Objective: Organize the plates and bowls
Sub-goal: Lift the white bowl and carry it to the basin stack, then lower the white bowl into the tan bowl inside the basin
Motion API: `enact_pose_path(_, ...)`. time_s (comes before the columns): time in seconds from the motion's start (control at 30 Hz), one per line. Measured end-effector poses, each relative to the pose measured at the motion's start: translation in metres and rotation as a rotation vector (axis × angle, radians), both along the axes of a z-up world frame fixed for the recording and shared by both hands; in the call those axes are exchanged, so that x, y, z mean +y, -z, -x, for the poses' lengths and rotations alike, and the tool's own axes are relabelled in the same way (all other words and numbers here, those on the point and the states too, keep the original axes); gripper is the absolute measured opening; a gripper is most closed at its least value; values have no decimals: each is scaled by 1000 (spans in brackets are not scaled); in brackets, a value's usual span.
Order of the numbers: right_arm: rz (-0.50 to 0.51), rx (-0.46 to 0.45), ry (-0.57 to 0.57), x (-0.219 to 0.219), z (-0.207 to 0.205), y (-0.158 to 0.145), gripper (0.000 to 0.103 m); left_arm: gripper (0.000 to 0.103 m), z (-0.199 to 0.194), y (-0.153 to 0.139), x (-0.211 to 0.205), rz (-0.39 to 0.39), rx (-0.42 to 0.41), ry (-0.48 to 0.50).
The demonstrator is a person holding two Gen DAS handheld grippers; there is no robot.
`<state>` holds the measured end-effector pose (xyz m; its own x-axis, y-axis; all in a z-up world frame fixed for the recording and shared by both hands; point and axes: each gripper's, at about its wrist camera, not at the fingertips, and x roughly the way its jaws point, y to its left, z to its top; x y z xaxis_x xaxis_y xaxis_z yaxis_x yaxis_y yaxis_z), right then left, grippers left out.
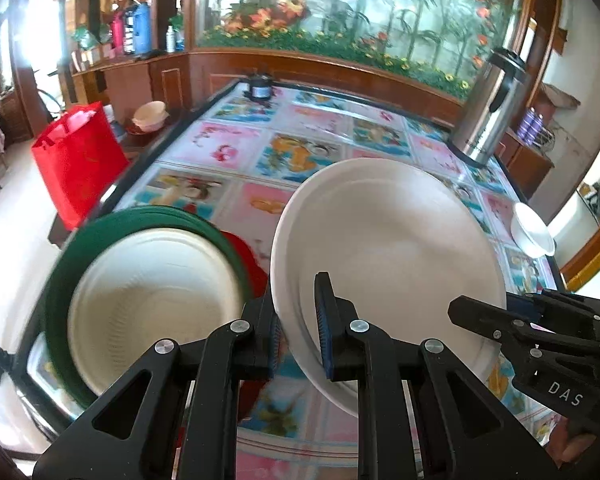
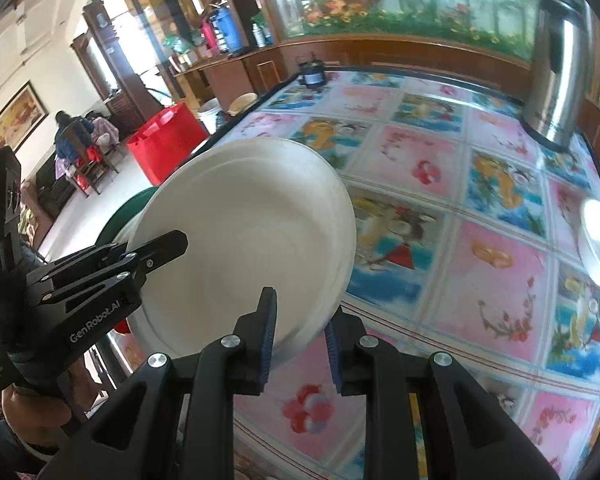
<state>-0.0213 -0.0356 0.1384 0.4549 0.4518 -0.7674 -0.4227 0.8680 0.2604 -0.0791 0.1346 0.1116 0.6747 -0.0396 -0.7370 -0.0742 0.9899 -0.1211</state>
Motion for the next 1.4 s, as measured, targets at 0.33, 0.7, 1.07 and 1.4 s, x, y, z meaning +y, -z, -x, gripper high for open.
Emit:
enact_pose_path(0.33,14,-24,-102,56,-7,-11,29,15,13,-11,53,10,-28,-99)
enact_pose_path(0.7,32,-10,-199,116,-16,-7,32,16,27,-3,108,37,-19,-208)
enact_pose_path(1.07,69,26,-269,150,-11,9,34,16,38,19,131,38,27,-250)
enact_pose_path(1.4,49,45,-271,151,-6,11,50,16,39,33,134,2,44,-277)
